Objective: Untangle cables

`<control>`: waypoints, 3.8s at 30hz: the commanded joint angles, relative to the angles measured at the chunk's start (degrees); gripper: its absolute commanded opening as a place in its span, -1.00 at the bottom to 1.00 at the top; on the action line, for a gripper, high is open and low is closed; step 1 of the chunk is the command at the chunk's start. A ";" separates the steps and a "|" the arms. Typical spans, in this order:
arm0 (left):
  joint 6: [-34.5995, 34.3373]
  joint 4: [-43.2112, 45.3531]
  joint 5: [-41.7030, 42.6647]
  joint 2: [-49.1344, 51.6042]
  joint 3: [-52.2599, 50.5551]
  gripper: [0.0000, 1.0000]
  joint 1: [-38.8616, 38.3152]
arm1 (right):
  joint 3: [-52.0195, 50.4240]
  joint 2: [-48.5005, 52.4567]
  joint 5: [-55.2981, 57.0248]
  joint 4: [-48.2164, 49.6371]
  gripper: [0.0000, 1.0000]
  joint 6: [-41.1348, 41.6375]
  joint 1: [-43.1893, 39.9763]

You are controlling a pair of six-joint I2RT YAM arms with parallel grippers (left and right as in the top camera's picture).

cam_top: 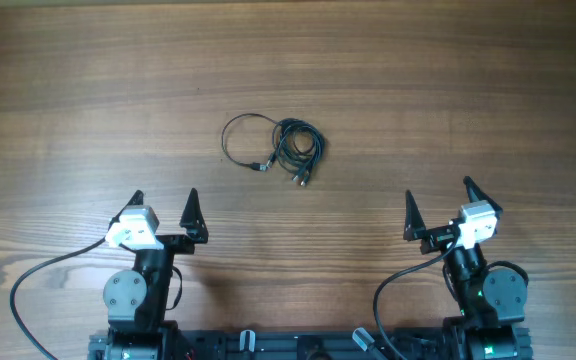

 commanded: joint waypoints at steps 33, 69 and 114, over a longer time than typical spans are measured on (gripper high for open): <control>-1.05 0.52 0.94 -0.20 0.39 1.00 0.17 | -0.04 0.22 0.92 0.42 0.99 0.48 0.35; -14.38 -31.06 11.50 52.41 48.43 0.99 -0.11 | 40.59 55.25 -9.73 -28.11 1.00 8.92 0.35; -15.43 13.07 31.19 95.47 49.40 -0.92 -27.71 | 44.24 81.22 -34.58 -16.68 0.34 11.82 0.48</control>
